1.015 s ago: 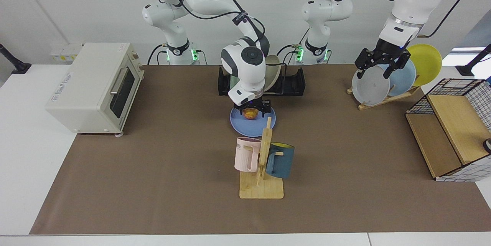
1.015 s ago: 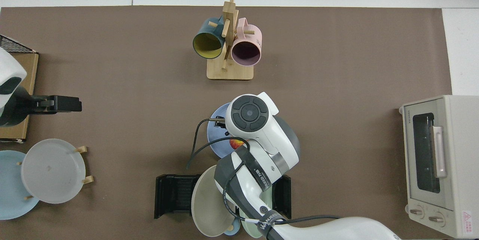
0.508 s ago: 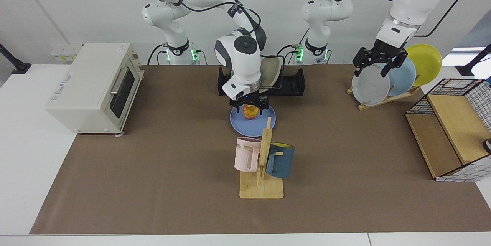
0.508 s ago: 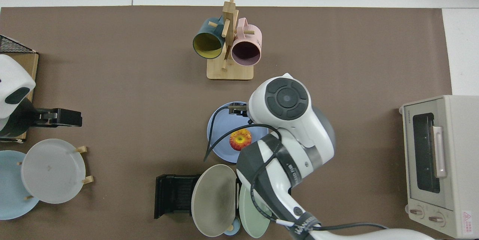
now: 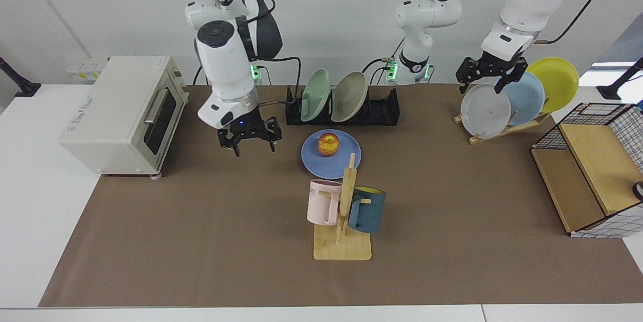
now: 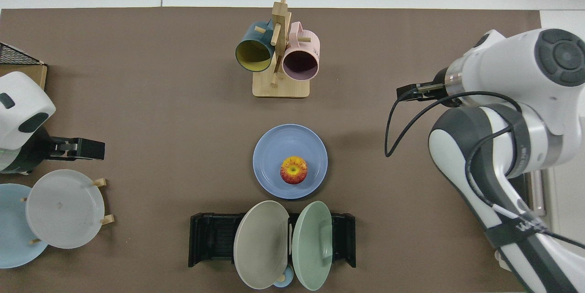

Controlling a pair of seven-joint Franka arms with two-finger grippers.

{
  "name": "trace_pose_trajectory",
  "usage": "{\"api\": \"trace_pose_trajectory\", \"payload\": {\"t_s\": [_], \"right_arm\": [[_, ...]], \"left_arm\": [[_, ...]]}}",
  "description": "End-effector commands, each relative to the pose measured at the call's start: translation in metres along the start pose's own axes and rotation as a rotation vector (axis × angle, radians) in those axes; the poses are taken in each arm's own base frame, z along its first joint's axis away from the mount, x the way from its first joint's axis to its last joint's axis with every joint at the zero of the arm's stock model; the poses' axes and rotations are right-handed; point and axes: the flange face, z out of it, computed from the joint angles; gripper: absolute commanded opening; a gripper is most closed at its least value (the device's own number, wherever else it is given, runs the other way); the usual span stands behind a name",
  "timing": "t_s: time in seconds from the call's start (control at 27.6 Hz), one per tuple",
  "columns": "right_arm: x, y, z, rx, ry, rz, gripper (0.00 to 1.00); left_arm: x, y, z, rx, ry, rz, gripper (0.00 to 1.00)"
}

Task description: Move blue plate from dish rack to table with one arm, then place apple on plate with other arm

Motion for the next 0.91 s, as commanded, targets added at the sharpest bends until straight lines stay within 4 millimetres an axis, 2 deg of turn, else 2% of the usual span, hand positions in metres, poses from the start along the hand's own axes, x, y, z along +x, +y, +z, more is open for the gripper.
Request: {"api": "trace_pose_trajectory", "payload": {"t_s": [0.0, 0.18, 0.29, 0.36, 0.44, 0.58, 0.73, 0.87], "right_arm": [[-0.002, 0.04, -0.003, -0.009, -0.002, -0.056, 1.0], [-0.006, 0.073, -0.027, -0.019, 0.031, -0.03, 1.0], [-0.009, 0.079, -0.038, -0.011, 0.037, -0.013, 1.0], [-0.01, 0.078, -0.047, 0.0, 0.003, -0.01, 1.0], [-0.008, 0.077, -0.072, 0.004, -0.02, -0.009, 1.0], [-0.008, 0.074, -0.101, 0.005, -0.051, -0.009, 1.0], [-0.02, 0.071, -0.118, 0.0, -0.081, 0.037, 1.0], [-0.033, 0.064, -0.116, -0.008, -0.1, 0.103, 1.0]], "left_arm": [[-0.002, -0.007, -0.014, 0.025, 0.019, -0.007, 1.0], [-0.002, -0.005, -0.014, 0.025, 0.017, -0.004, 1.0], [-0.003, -0.004, -0.015, 0.026, 0.019, -0.001, 1.0], [-0.003, -0.004, -0.015, 0.026, 0.02, -0.001, 1.0], [-0.003, -0.004, -0.015, 0.026, 0.019, 0.0, 1.0], [-0.003, -0.004, -0.016, 0.026, 0.022, -0.001, 1.0], [-0.003, -0.004, -0.016, 0.026, 0.022, -0.001, 1.0], [-0.002, -0.004, -0.016, 0.027, 0.022, -0.001, 1.0]]}}
